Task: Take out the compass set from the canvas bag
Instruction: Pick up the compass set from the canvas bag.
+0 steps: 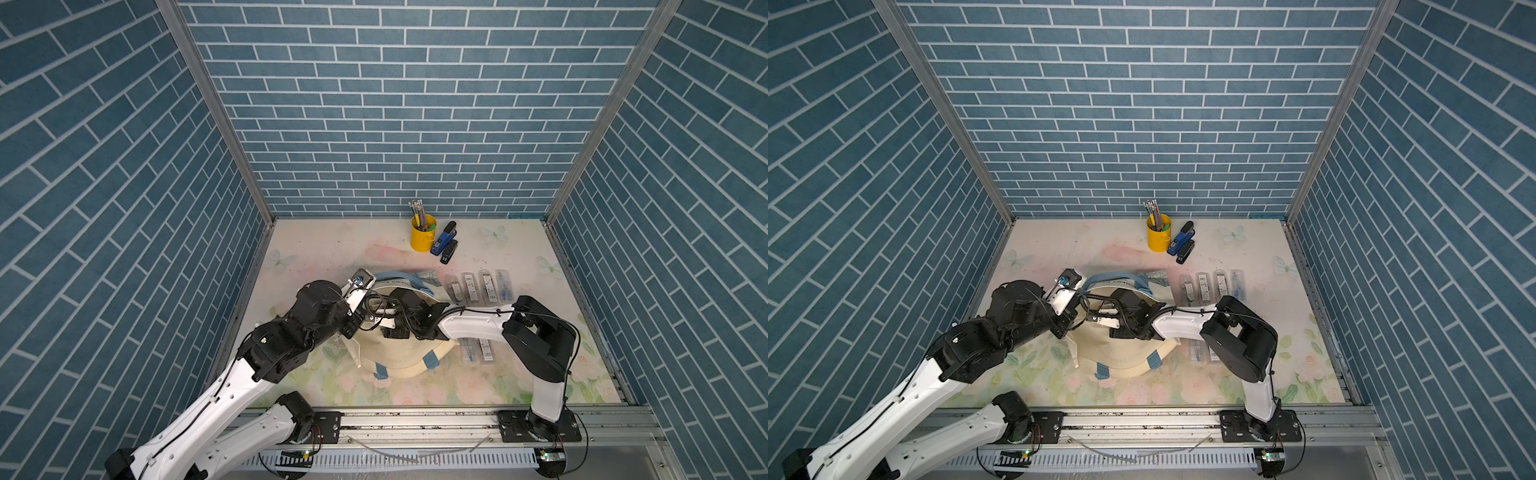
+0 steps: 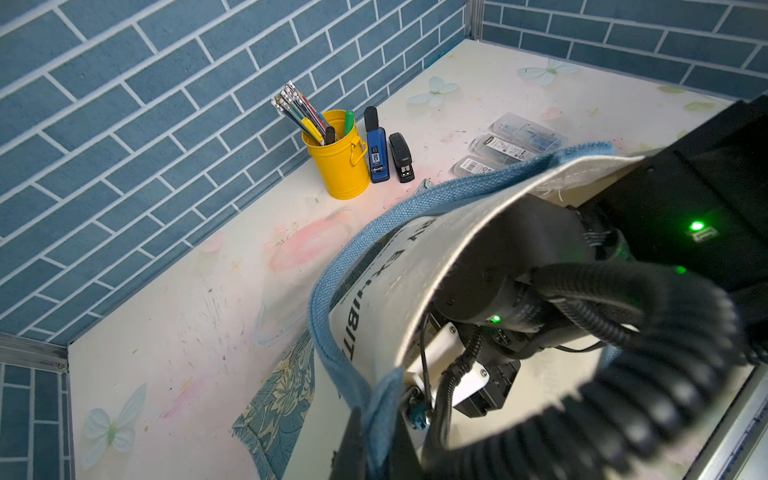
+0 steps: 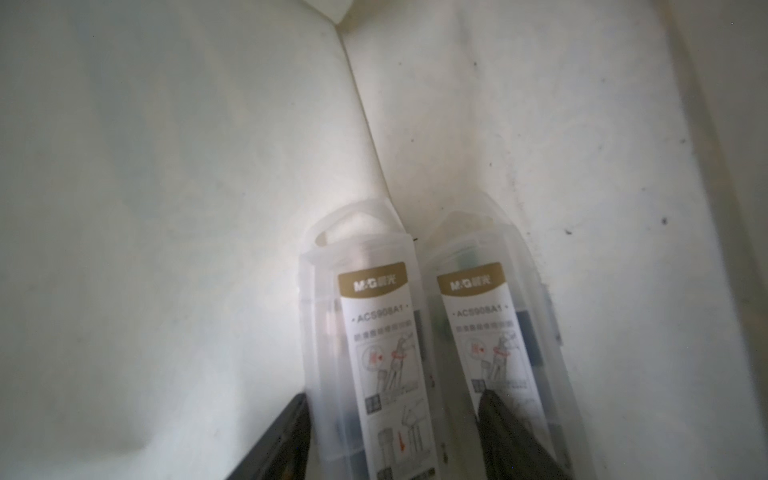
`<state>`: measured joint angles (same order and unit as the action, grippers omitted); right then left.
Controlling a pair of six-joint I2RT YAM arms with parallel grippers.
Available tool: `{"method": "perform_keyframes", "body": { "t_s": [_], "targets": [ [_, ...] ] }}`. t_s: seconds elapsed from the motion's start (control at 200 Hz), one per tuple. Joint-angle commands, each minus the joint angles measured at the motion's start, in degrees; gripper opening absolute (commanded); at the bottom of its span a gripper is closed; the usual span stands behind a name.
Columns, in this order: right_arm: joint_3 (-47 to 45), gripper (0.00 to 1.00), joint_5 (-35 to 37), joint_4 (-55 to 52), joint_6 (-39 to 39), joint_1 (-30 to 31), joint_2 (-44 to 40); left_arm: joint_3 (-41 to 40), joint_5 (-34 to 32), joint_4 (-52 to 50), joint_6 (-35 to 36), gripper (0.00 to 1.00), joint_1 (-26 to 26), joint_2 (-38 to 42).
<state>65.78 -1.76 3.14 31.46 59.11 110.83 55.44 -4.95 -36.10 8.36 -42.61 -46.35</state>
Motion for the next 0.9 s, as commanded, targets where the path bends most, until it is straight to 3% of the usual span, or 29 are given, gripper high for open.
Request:
{"method": "perform_keyframes", "body": {
  "t_s": [0.0,0.36,0.54,0.895],
  "targets": [
    [4.93,0.66,-2.79,-8.14,-5.54,-0.69,3.95,-0.58,2.34,4.19,0.69,0.0,-0.28,0.81],
    [11.04,0.55,-10.79,-23.58,-7.48,-0.66,5.36,-2.18,1.28,6.0,1.03,0.0,-0.2,0.83],
    [12.1,0.48,-12.98,-26.15,-9.49,-0.63,4.84,-2.62,0.95,6.47,1.27,0.0,-0.21,0.67],
    [16.62,0.64,-14.14,-28.52,-12.27,-2.48,9.83,-3.32,0.99,6.66,1.13,0.0,-0.19,0.99]
  ]
}}
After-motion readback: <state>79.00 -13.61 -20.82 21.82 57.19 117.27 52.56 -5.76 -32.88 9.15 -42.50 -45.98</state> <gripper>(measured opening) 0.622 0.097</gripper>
